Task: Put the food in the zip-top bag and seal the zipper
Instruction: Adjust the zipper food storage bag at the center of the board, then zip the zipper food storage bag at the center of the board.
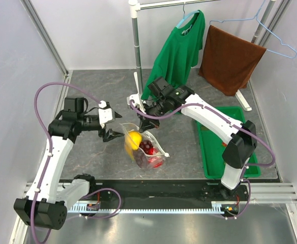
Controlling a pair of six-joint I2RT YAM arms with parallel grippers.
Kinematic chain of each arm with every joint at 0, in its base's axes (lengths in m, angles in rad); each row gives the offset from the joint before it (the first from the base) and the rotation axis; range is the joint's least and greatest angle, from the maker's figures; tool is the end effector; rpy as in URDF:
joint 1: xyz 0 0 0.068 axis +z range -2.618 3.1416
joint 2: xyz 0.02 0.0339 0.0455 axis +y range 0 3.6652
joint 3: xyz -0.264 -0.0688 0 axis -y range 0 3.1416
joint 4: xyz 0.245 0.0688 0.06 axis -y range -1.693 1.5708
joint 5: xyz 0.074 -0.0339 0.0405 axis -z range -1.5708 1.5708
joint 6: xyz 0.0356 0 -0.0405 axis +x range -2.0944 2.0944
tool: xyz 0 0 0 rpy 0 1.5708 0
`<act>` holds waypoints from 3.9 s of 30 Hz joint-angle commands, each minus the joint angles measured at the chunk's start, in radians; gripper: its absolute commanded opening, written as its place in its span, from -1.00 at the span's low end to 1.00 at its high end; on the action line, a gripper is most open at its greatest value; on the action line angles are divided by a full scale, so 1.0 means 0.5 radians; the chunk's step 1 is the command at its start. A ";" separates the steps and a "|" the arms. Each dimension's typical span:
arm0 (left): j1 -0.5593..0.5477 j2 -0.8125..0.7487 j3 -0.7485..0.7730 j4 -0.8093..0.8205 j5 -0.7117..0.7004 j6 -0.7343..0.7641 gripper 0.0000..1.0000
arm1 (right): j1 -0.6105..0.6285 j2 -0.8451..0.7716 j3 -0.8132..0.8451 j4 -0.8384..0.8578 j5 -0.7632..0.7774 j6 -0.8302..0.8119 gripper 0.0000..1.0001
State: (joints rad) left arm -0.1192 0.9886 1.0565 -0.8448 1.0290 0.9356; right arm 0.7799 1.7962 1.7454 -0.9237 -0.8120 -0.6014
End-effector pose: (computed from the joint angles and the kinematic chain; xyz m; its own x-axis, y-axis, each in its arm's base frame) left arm 0.1761 -0.0518 0.3457 0.1247 0.4031 -0.9066 0.9566 0.1936 0.2176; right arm 0.2535 0.2870 0.3368 -0.0474 -0.5944 -0.8028 -0.9707 -0.1621 0.1773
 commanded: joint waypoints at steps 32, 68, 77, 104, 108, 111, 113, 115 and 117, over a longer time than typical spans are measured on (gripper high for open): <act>0.131 0.428 -0.039 0.294 0.298 -0.435 -0.96 | -0.581 -1.124 -0.862 0.466 0.093 0.445 0.68; 0.346 0.492 -0.189 0.742 0.347 -1.021 -0.96 | -0.195 -1.512 -2.445 2.394 0.611 1.540 0.15; 0.358 0.514 -0.189 0.738 0.402 -1.021 -0.96 | -0.204 -1.497 -2.546 2.663 0.691 1.638 0.11; 0.376 0.447 -0.009 0.420 0.264 -0.690 -0.96 | -0.241 -1.746 -2.190 1.977 0.633 1.366 -1.00; 0.370 0.446 -0.002 0.380 0.298 -0.672 -0.96 | -0.247 -1.687 -2.290 1.988 0.636 1.408 -0.22; 0.370 0.465 -0.005 0.376 0.292 -0.675 -0.96 | -0.250 -1.724 -2.533 2.344 0.691 1.528 0.24; 0.370 0.468 -0.008 0.373 0.316 -0.675 -0.96 | -0.247 -1.663 -2.595 2.537 0.725 1.552 0.39; 0.370 0.480 -0.011 0.376 0.320 -0.684 -0.96 | -0.250 -1.556 -2.595 2.666 0.707 1.571 0.40; 0.370 0.508 -0.015 0.376 0.323 -0.684 -0.96 | -0.244 -1.488 -2.607 2.776 0.688 1.595 0.40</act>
State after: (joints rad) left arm 0.0616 1.2324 1.0172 -0.6559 1.1599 0.5556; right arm 0.6579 0.9981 0.4461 0.2569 -0.4698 0.1558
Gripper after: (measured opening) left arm 0.044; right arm 0.699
